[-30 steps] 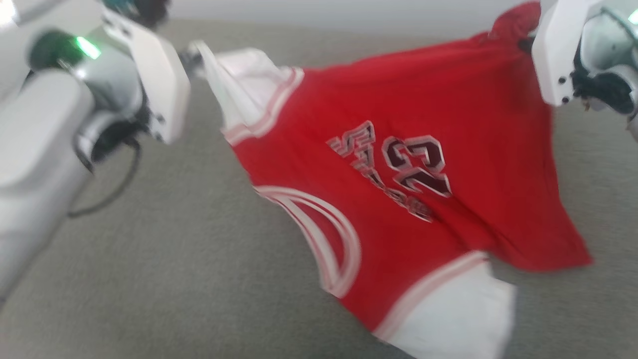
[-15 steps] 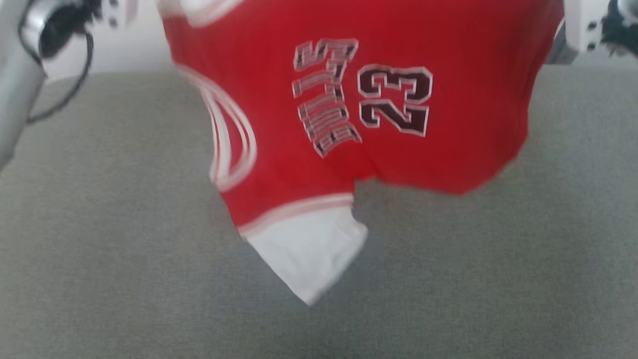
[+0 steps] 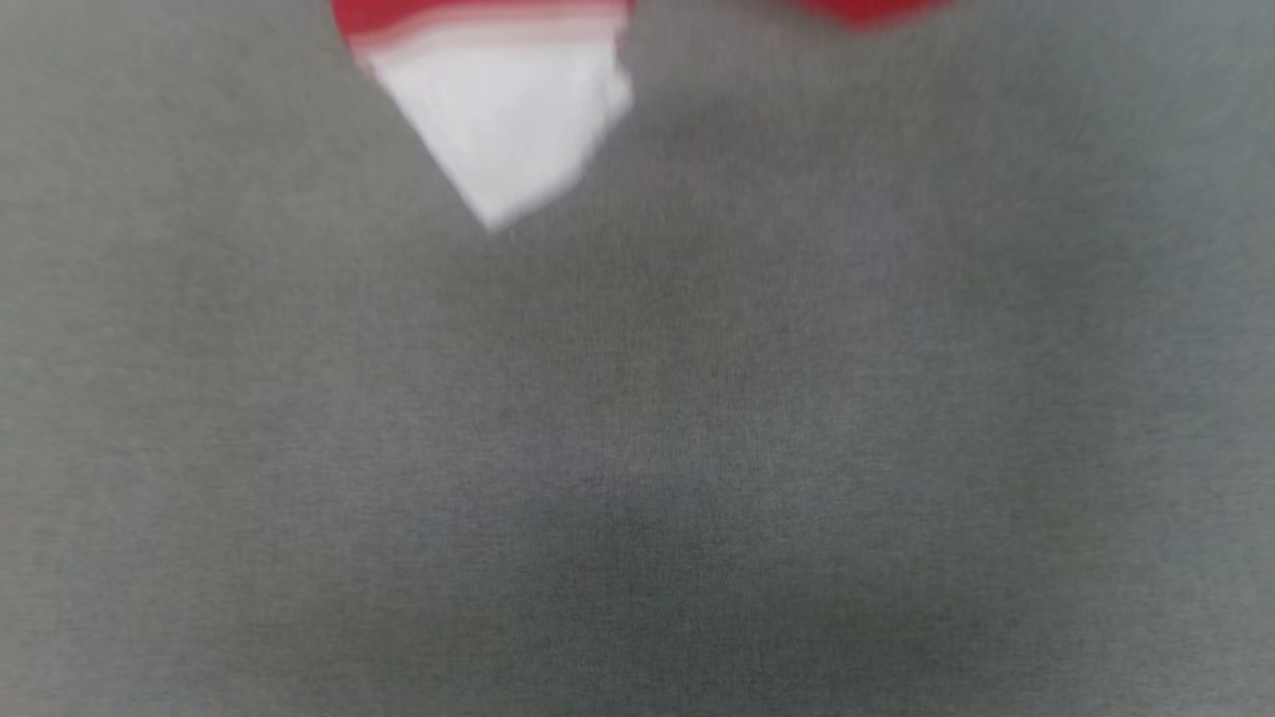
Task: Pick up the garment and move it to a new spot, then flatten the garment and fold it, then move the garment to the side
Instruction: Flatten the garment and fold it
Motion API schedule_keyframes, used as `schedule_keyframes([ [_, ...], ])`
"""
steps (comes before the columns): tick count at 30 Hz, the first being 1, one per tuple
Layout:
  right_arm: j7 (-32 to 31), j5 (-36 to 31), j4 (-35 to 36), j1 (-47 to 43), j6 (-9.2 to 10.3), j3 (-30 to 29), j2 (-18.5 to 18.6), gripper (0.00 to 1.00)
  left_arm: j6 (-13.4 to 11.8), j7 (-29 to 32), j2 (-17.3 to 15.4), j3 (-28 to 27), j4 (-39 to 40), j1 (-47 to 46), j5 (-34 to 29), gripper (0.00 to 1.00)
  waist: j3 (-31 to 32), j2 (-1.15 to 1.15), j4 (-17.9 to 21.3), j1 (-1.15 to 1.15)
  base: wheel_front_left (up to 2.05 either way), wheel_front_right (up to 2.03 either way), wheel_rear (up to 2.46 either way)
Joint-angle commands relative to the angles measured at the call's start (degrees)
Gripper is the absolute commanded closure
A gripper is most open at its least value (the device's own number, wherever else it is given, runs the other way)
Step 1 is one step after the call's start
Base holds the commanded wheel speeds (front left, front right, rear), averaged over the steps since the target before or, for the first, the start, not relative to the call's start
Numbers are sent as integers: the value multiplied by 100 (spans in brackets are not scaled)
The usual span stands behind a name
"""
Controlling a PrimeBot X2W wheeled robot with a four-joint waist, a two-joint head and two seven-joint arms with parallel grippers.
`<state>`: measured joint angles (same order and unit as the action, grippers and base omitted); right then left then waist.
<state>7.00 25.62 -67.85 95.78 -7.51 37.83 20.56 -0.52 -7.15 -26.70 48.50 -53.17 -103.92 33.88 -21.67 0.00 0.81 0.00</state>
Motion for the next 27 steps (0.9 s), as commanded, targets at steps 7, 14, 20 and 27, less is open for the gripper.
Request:
schedule_keyframes([
  [7,663,-917,-560,190,2,-449,-313,100,-69,-782,286,-110,-305,-269,-245,100,-580,0,-120,0,0,0,0],
  [14,318,-1196,-605,-692,2,-480,-573,100,676,-567,606,68,-881,621,134,100,-331,0,-303,0,0,0,0],
  [20,75,-889,-552,-1663,2,-153,-625,100,798,303,715,458,-675,1749,842,100,60,0,-480,0,0,0,0],
  [27,-374,7,34,-2778,2,279,-364,100,798,1591,152,1002,369,3011,1901,100,487,0,-630,0,0,0,0],
])
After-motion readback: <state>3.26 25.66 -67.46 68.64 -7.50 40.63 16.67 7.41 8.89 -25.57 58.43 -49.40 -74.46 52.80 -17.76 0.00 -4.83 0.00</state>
